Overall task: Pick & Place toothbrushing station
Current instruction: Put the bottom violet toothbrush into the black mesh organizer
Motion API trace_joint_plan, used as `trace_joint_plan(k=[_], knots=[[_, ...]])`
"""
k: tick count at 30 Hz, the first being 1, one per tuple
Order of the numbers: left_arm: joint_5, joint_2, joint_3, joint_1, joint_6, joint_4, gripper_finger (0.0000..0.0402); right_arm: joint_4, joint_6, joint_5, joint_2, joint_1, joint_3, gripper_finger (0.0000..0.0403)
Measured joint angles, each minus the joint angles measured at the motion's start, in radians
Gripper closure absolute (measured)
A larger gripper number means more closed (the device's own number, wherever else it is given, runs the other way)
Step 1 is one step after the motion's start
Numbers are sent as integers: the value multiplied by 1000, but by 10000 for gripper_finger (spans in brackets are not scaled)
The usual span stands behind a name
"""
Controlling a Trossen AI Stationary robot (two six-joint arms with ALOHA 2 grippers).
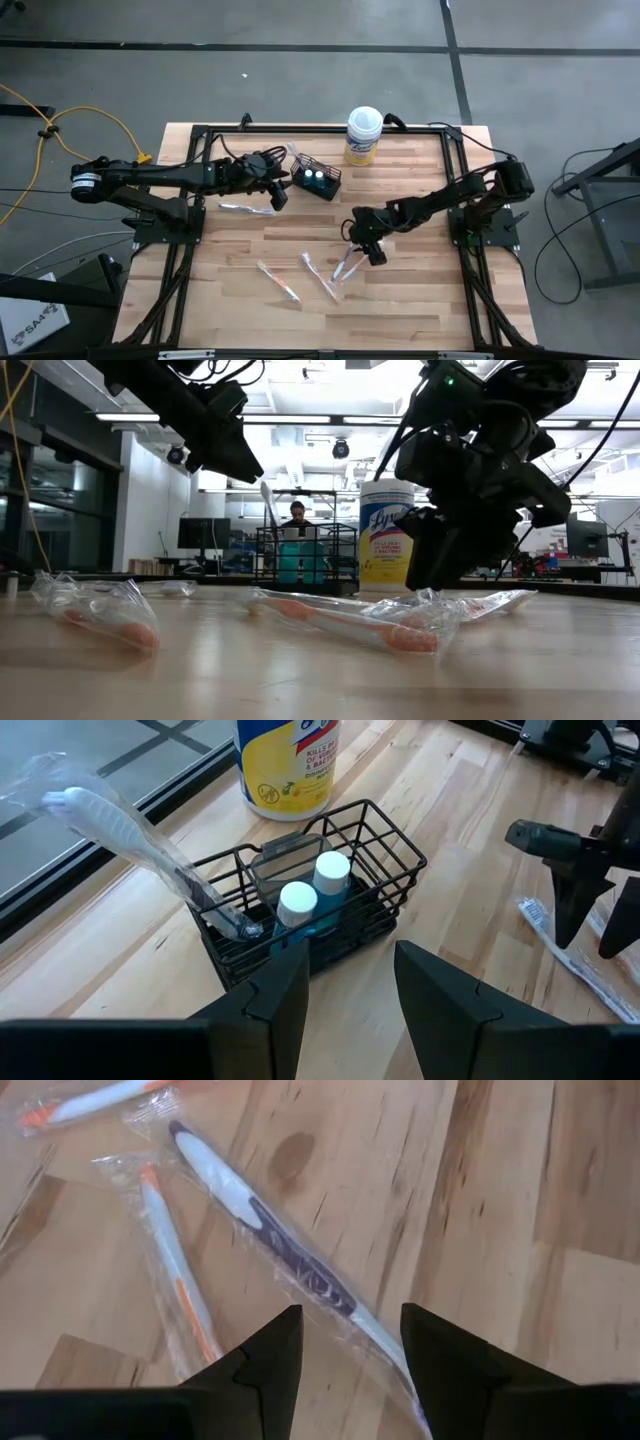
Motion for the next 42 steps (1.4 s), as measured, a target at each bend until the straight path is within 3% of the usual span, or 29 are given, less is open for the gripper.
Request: trace_joint_plan(k=[16, 32, 42], knots=[[0, 0, 0, 0, 0, 3, 257, 23, 2, -2, 62, -45, 2, 243], [0, 0, 0, 0, 0, 3, 257, 21, -1, -2, 62, -47, 1, 390], [0, 0, 0, 0, 0, 3, 257, 14, -10, 19, 58, -42, 1, 399]])
